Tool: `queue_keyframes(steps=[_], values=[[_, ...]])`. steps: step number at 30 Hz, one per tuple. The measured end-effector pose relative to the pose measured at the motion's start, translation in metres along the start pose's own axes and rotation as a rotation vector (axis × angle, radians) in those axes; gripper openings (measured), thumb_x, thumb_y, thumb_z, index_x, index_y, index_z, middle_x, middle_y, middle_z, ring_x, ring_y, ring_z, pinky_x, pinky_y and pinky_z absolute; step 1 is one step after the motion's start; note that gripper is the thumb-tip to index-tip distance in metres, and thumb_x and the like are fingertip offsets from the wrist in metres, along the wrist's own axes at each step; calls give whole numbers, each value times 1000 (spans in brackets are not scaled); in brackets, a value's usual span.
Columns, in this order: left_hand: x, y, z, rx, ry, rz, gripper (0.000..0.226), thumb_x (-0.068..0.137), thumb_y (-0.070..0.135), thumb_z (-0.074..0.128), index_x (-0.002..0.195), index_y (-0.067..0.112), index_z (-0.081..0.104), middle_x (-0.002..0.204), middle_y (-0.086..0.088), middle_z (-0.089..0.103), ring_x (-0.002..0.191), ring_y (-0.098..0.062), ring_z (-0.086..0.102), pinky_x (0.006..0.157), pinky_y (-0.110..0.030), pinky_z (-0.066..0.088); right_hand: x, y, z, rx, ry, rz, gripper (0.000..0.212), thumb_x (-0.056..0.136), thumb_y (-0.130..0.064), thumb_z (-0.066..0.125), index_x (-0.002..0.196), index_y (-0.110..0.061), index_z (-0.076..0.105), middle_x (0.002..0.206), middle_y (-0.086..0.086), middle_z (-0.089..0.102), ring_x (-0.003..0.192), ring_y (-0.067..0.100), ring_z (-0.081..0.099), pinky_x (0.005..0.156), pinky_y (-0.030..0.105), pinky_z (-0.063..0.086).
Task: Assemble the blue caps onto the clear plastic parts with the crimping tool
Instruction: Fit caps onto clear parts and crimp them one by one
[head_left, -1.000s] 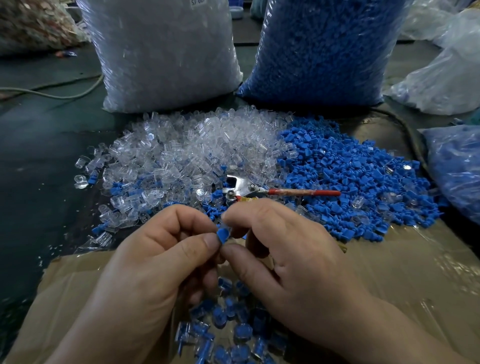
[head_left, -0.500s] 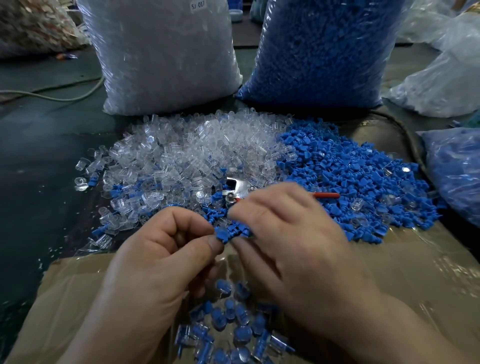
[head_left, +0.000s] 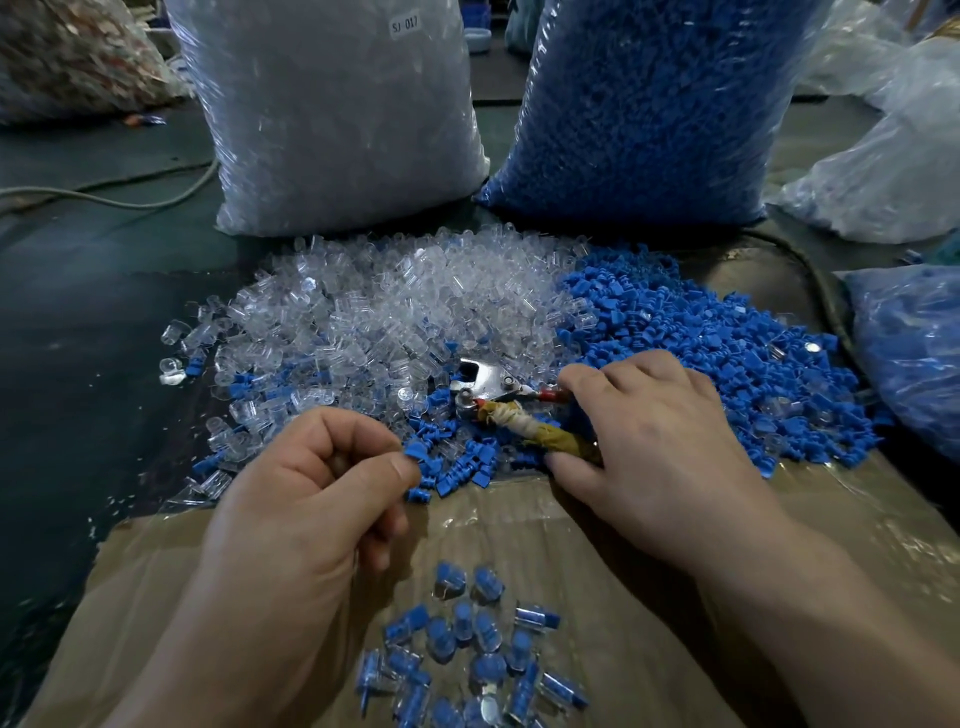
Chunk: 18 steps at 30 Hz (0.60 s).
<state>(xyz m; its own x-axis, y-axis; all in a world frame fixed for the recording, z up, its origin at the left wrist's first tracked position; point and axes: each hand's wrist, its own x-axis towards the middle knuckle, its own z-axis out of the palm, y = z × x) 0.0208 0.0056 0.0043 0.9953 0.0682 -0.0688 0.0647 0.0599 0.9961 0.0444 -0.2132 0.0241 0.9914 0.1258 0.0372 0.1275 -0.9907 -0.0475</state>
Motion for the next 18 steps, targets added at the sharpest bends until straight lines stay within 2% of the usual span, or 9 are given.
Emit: queue_keyframes(steps=[4, 8, 12, 15, 18], values=[[1, 3, 0, -15, 24, 24, 22, 51, 35, 74, 71, 26, 72, 58, -10, 62, 45, -15, 52, 36, -21, 40, -3, 3, -7, 107, 132, 32, 57, 78, -61, 35, 129, -35, 40, 104, -11, 51, 99, 14, 39, 89, 37, 34], [2, 5, -2, -33, 26, 55, 13, 59, 29, 72, 71, 25, 70, 56, -7, 60, 46, -15, 52, 36, -19, 40, -16, 3, -14, 339, 211, -36, 53, 80, -62, 38, 127, -38, 39, 95, -21, 47, 82, 1, 42, 71, 16, 31], [1, 3, -4, -36, 24, 109, 10, 66, 24, 72, 76, 22, 70, 58, -5, 60, 48, -12, 53, 38, -19, 41, -26, -2, -18, 342, 126, -171, 52, 76, -59, 44, 124, -40, 46, 99, -25, 55, 89, -1, 51, 76, 24, 43], [2, 1, -8, -18, 23, 132, 14, 72, 18, 81, 81, 22, 70, 60, -7, 60, 50, -14, 53, 39, -20, 41, -28, -4, -18, 348, 104, -226, 51, 76, -56, 47, 123, -37, 52, 105, -23, 59, 96, -2, 48, 84, 16, 35], [4, -1, -11, -31, 15, 143, 7, 76, 20, 70, 81, 24, 70, 61, -7, 61, 50, -15, 53, 39, -21, 40, -28, -4, -18, 363, 96, -235, 53, 77, -56, 47, 126, -38, 50, 110, -24, 58, 100, -4, 43, 86, 14, 31]])
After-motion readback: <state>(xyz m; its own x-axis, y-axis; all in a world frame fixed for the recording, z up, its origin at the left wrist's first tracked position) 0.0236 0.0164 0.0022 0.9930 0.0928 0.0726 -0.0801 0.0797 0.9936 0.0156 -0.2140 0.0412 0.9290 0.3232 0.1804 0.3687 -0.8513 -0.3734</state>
